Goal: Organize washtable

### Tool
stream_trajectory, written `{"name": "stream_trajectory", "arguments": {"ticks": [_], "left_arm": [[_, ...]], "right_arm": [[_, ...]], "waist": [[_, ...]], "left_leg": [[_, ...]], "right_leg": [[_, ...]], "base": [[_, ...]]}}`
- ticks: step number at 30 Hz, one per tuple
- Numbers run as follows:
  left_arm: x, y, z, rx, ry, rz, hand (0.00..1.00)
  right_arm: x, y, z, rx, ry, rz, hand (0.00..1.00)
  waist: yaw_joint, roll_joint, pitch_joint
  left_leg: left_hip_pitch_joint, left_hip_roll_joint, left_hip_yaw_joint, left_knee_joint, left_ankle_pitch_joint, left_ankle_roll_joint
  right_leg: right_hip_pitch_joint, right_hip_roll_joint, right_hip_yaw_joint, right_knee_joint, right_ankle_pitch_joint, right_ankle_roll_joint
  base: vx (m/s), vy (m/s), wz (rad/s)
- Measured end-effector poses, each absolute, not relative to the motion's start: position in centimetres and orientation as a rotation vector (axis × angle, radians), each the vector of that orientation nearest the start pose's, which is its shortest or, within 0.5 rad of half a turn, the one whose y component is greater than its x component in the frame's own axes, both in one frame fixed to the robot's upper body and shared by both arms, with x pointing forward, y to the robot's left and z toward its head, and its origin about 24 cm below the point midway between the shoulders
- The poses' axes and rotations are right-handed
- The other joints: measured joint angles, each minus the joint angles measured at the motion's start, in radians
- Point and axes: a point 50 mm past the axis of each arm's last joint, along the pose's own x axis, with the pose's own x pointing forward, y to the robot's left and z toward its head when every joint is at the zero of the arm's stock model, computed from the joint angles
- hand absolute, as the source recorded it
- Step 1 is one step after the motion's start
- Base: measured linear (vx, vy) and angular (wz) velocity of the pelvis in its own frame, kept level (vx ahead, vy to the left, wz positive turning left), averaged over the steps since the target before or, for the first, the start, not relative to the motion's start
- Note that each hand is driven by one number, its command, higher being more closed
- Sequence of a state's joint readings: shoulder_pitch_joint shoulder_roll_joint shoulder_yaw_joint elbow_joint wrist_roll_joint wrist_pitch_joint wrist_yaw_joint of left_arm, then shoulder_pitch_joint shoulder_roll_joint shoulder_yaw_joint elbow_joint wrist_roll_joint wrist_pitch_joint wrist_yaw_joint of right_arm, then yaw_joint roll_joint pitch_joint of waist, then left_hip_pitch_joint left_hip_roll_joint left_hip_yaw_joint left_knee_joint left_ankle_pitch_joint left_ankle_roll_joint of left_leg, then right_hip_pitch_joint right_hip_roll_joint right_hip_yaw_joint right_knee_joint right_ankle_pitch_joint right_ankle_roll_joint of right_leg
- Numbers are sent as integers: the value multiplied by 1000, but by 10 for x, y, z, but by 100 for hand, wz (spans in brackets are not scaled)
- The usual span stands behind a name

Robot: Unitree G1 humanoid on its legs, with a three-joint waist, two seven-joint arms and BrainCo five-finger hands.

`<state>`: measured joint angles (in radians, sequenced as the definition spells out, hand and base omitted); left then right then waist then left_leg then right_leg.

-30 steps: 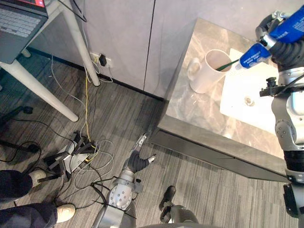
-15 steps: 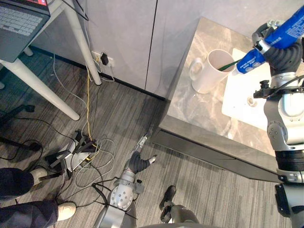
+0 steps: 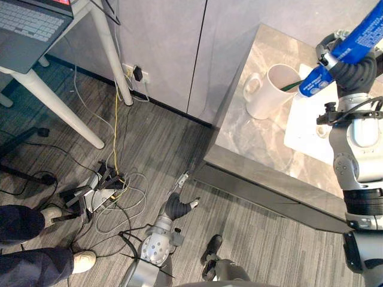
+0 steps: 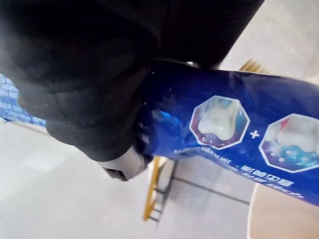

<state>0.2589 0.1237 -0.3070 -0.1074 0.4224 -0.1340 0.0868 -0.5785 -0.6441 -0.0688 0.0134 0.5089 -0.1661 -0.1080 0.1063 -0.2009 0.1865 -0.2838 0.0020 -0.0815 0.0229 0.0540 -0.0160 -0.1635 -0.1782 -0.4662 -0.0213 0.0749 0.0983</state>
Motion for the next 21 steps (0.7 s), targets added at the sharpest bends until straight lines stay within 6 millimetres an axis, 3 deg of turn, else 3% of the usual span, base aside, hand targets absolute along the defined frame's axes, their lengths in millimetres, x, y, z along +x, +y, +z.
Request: {"name": "stream_trajectory", "arguments": {"ticks": [3, 9, 21], "left_arm": [[192, 108, 20, 465, -44, -230, 0], [192, 109, 20, 466, -43, -225, 0], [195, 118, 20, 451, -24, -184, 0]], "right_arm": [[301, -245, 263, -59, -760, -66, 100], [297, -247, 258, -65, -743, -75, 100], [292, -260, 262, -54, -765, -146, 100]], "waist": [[19, -3, 0], [20, -5, -1], [23, -44, -25]], "left_leg": [[-5, 3, -2, 0, 0, 0], [-7, 19, -6, 0, 0, -1], [-14, 50, -4, 19, -14, -21]], "right_leg": [[0, 3, -2, -6, 2, 1], [-1, 12, -2, -9, 29, 5], [0, 44, 2, -17, 40, 4]], "base": [[6, 1, 2], [8, 15, -1], [13, 0, -2]]}}
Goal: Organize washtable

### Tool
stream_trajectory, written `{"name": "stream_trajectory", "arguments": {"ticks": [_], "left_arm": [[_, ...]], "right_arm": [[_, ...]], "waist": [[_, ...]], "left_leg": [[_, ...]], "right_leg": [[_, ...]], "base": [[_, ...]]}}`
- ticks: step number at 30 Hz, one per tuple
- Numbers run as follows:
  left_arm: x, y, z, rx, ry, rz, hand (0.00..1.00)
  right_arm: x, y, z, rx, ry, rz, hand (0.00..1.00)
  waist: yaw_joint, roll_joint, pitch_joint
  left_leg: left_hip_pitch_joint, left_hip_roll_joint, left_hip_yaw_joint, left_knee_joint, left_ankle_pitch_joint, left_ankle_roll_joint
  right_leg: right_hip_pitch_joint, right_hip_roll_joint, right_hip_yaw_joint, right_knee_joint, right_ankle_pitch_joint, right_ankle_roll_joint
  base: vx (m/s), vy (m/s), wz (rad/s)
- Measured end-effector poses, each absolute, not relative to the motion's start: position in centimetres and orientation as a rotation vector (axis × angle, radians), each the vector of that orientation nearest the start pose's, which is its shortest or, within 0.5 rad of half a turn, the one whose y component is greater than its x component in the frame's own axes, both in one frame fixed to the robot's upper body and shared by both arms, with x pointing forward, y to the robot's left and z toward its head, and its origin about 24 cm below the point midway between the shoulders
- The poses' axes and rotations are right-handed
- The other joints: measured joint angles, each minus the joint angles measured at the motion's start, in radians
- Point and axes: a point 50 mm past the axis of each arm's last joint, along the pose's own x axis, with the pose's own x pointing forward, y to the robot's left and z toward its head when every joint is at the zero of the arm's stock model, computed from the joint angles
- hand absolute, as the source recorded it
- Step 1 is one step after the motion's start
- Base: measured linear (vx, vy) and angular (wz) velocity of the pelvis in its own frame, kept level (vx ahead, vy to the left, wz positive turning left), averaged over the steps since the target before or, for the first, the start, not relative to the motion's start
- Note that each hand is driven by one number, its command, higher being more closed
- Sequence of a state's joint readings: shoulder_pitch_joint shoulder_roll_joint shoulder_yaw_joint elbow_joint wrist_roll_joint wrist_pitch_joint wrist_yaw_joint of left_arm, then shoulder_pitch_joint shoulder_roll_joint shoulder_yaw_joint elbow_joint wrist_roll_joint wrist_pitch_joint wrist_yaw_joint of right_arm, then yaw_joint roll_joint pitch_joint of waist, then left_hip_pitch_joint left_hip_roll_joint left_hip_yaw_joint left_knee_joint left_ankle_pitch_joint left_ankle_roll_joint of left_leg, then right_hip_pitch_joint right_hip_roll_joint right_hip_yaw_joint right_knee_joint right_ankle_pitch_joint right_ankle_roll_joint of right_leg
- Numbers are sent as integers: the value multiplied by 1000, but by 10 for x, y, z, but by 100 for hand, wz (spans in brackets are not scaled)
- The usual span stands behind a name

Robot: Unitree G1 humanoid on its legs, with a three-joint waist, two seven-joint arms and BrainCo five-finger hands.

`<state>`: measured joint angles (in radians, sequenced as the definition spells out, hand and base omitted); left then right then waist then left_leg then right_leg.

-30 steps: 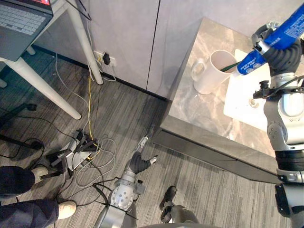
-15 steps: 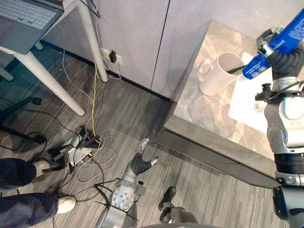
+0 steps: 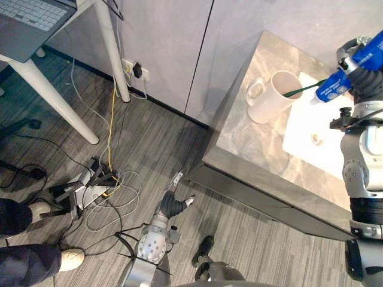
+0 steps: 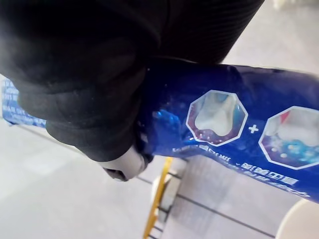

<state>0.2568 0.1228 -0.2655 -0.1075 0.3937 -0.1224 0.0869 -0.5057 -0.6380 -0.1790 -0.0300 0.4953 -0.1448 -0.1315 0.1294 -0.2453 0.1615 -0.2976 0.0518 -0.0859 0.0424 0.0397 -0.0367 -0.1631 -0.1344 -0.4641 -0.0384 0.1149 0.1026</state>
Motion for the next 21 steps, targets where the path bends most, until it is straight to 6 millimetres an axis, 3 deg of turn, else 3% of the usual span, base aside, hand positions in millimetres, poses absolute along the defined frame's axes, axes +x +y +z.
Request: {"name": "stream_trajectory", "arguments": {"ticks": [8, 11, 16, 21], "left_arm": [[195, 119, 19, 414, -14, -176, 0], [195, 119, 18, 411, -8, -176, 0], [194, 121, 12, 388, 27, -175, 0], [194, 121, 12, 387, 26, -174, 0]], "right_arm": [[288, -259, 298, -89, -873, -144, 100], [288, -261, 300, -95, -877, -155, 100], [293, -248, 311, -89, -902, -106, 100], [297, -241, 306, -96, -880, -74, 100]], "waist": [[8, -17, -13], [26, -27, -24], [28, -31, -31], [48, -37, -36]], "left_leg": [[1, 34, 8, 11, -9, -13], [1, 42, 7, 8, -9, -17], [1, 52, 5, 2, -5, -23], [-1, 59, -2, -6, -1, -29]], "right_leg": [[0, 33, 2, -3, 10, -13], [2, 43, 1, -13, 10, -14], [1, 53, 1, -17, 11, -14], [0, 61, -3, -20, 11, -14]], "base": [[-1, -11, -7], [10, -10, -3], [0, 0, 0], [22, 5, 2]]}}
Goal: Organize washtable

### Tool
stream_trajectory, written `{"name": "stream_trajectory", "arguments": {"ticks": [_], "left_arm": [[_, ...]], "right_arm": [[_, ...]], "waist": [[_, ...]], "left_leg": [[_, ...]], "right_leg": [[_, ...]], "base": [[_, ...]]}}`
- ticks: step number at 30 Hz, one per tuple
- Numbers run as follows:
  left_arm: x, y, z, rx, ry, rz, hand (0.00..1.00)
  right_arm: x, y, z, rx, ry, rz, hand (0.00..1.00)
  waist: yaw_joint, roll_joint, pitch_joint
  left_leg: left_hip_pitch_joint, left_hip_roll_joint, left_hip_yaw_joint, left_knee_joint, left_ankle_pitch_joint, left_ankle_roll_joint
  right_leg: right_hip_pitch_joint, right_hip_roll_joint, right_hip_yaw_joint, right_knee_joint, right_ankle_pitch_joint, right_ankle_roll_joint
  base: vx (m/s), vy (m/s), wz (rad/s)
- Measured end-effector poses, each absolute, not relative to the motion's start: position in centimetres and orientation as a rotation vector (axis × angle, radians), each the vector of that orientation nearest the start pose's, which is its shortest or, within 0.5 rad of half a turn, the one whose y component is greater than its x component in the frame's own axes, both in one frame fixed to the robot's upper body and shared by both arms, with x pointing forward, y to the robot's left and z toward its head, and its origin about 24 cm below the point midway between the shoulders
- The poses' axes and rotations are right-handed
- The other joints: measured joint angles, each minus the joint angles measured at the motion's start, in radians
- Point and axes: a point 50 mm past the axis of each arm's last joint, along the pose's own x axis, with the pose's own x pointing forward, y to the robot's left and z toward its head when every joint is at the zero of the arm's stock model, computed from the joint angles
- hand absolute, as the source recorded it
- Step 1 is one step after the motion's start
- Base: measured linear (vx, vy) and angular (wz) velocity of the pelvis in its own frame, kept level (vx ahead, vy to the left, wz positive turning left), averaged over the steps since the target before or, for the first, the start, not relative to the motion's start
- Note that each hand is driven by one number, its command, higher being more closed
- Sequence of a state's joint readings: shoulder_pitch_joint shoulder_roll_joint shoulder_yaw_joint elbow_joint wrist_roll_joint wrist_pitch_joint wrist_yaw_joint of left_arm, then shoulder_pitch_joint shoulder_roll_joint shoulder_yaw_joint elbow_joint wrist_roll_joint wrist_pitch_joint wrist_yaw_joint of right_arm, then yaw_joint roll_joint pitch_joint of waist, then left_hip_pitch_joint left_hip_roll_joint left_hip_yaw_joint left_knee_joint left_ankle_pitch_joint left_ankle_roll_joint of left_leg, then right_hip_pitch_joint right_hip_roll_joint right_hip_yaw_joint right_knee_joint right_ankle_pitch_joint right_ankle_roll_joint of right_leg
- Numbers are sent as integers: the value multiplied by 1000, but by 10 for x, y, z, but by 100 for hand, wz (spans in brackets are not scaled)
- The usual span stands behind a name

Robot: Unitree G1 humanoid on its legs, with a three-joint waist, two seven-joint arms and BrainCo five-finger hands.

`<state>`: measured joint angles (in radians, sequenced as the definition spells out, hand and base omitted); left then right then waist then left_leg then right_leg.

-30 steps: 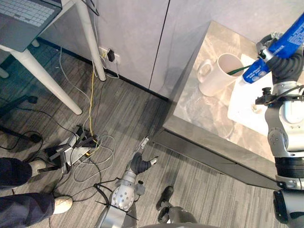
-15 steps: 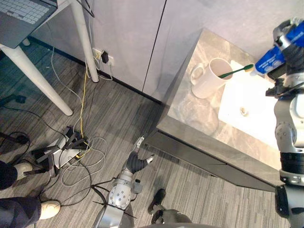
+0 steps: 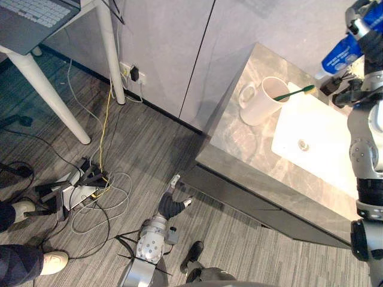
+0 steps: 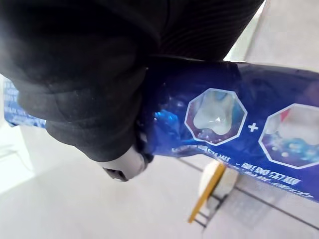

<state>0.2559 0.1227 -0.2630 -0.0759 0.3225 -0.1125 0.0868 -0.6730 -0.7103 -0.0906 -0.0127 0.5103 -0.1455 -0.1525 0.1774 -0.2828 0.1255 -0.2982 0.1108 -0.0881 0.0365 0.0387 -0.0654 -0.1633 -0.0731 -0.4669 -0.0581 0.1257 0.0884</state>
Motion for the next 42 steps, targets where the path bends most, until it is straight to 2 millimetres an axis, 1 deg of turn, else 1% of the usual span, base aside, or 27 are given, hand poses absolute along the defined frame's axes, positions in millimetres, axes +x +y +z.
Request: {"name": "stream_trajectory", "arguments": {"ticks": [5, 6, 7, 9, 11, 15, 20, 25, 28, 33, 35, 42], "left_arm": [[194, 122, 8, 392, 53, -171, 0], [194, 122, 8, 393, 54, -171, 0], [194, 122, 8, 393, 54, -169, 0], [195, 124, 7, 397, 61, -164, 0], [197, 126, 3, 403, 75, -158, 0], [198, 129, 2, 410, 87, -144, 0], [197, 131, -2, 417, 104, -142, 0], [198, 136, -3, 433, 111, -126, 0], [199, 139, -4, 448, 115, -118, 0], [204, 141, 0, 473, 99, -121, 0], [203, 142, -1, 475, 104, -118, 0], [203, 142, -1, 473, 105, -117, 0]], "right_arm": [[301, -233, 298, -53, -857, -49, 100], [302, -232, 296, -43, -851, -45, 100], [302, -232, 295, -27, -846, -39, 100], [304, -230, 291, -10, -836, -37, 100], [305, -230, 279, -1, -800, -40, 100], [306, -231, 266, 9, -757, -46, 100], [306, -232, 255, 17, -724, -46, 100], [306, -231, 254, 9, -722, -26, 100], [306, -231, 254, 8, -723, -22, 100], [305, -229, 254, -2, -725, 5, 100], [304, -228, 256, -2, -734, 16, 100], [301, -227, 265, -18, -769, 24, 100]], "waist": [[1, -8, -6], [1, -9, -6], [3, -9, -6], [2, -11, -7], [3, -20, -13], [1, -24, -12], [0, -33, -8], [-5, -59, 4], [-10, -70, 11], [-11, -96, 39], [-11, -98, 51], [-12, -98, 65]], "left_leg": [[-8, 4, -12, -2, 2, -4], [-10, 5, -13, -2, 2, -4], [-14, 10, -13, -1, 4, -6], [-20, 15, -14, 0, 5, -7], [-24, 14, -16, 0, 5, -7], [-26, 12, -22, 0, 5, -7], [-27, 8, -29, -1, 6, -8], [-40, -4, -35, -1, 10, -11], [-44, -10, -38, 0, 11, -12], [-57, -18, -40, 1, 8, -16], [-69, -21, -43, 7, 13, -10], [-81, -22, -45, 17, 11, -9]], "right_leg": [[-1, 6, -6, 0, 0, -1], [-3, 7, -6, 0, 3, -5], [-9, 12, -6, 0, 14, -17], [-16, 17, -6, -4, 26, -14], [-15, 18, -8, -15, 32, -16], [-15, 18, -9, -15, 32, -16], [-15, 18, -9, -17, 32, -16], [-17, 13, -14, -34, 31, -16], [-19, 6, -23, -33, 31, -16], [-33, -3, -25, -27, 31, -16], [-41, -6, -27, -25, 31, -16], [-54, -9, -28, -13, 31, -16]], "base": [[43, 18, 6], [31, 21, -2], [29, 28, -6], [28, 35, -6], [39, 37, 2], [28, 29, 1], [16, 29, 0], [7, 34, 5], [12, 45, 4], [11, 56, 3], [32, 43, 2], [34, 36, 0]]}}
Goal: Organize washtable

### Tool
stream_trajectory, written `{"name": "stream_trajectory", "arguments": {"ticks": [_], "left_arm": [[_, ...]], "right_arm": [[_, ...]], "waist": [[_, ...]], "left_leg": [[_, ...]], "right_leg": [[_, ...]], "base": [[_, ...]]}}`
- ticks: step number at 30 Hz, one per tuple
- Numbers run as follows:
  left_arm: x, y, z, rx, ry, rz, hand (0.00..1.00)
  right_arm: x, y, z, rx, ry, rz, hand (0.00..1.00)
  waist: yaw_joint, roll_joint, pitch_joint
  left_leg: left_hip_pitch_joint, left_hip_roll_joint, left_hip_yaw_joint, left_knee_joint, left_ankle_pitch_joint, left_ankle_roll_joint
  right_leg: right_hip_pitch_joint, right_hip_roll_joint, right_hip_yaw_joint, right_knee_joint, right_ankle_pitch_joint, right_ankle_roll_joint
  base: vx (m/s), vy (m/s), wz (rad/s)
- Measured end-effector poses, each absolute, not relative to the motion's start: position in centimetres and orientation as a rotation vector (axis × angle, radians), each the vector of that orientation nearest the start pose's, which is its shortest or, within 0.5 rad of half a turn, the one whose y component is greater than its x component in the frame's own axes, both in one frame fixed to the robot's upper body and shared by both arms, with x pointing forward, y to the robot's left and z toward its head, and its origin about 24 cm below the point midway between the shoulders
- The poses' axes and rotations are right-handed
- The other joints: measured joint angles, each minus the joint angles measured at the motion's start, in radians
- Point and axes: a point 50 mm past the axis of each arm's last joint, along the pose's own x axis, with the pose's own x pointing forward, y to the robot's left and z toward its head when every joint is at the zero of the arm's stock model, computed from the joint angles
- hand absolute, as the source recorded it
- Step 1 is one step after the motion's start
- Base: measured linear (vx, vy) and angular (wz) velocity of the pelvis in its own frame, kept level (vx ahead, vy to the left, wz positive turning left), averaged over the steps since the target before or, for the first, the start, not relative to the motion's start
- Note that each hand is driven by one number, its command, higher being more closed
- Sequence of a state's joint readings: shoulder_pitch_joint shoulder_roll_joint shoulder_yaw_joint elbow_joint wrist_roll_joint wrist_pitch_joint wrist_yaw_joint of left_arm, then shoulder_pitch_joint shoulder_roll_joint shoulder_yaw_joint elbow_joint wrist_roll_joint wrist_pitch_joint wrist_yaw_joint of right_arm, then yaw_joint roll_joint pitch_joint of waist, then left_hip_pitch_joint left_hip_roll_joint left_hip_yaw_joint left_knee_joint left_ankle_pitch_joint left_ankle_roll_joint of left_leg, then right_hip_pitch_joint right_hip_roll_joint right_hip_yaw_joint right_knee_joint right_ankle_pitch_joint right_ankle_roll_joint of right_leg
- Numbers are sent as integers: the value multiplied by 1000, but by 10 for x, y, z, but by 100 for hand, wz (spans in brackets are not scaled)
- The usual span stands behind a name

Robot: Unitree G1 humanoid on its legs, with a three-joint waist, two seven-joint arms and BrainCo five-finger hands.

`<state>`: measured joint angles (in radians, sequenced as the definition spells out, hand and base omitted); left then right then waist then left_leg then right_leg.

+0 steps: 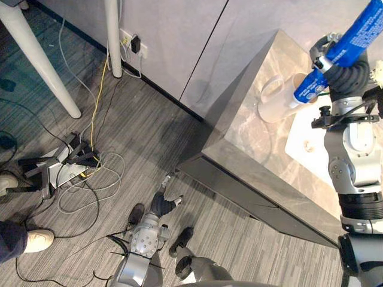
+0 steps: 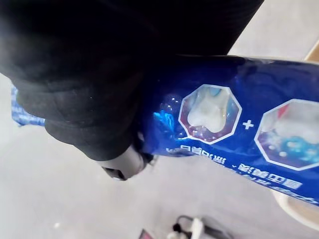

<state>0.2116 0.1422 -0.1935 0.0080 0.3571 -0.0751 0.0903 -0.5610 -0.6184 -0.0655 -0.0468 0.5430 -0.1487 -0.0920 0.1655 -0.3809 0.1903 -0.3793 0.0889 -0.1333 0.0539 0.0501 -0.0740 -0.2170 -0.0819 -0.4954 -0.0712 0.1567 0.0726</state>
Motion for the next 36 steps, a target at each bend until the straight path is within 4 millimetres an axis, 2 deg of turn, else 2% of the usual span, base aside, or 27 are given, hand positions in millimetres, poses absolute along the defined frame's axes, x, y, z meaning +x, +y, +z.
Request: {"name": "stream_trajectory", "arguments": {"ticks": [9, 17, 23, 25, 31, 36], "left_arm": [[203, 143, -1, 472, 105, -113, 0], [205, 142, 3, 469, 81, -92, 0], [209, 141, 11, 452, 49, -87, 0], [209, 141, 11, 434, 51, -85, 0], [209, 140, 11, 424, 50, -82, 0], [209, 139, 11, 413, 49, -79, 0]], "right_arm": [[299, -232, 270, 3, -787, -20, 100], [278, -243, 293, 30, -920, -80, 100], [273, -248, 303, 22, -965, -109, 100], [271, -246, 310, 24, -1002, -103, 100], [270, -247, 311, 24, -1010, -102, 100], [271, -247, 311, 33, -1007, -100, 100]], "waist": [[4, 6, 6], [3, 12, 11], [8, 15, 11], [10, 22, 11], [14, 48, 9], [15, 57, 9]], "left_leg": [[-5, 7, 2, -1, -8, -1], [-7, 28, 14, 27, -20, -2], [-7, 46, 14, 34, -28, -12], [-7, 52, 12, 37, -31, -15], [-11, 62, 9, 52, -41, -18], [-11, 72, 9, 53, -44, -23]], "right_leg": [[-8, 3, -1, 10, 0, 0], [-12, 19, 0, 19, 2, 1], [-9, 35, -1, 19, 3, 1], [-8, 41, -4, 19, 3, 1], [-1, 50, -25, 19, 3, 1], [-1, 60, -25, 17, 3, 1]], "base": [[27, 35, 0], [48, 25, -8], [52, 17, -2], [39, 17, -2], [31, 19, 2], [39, 28, -2]]}}
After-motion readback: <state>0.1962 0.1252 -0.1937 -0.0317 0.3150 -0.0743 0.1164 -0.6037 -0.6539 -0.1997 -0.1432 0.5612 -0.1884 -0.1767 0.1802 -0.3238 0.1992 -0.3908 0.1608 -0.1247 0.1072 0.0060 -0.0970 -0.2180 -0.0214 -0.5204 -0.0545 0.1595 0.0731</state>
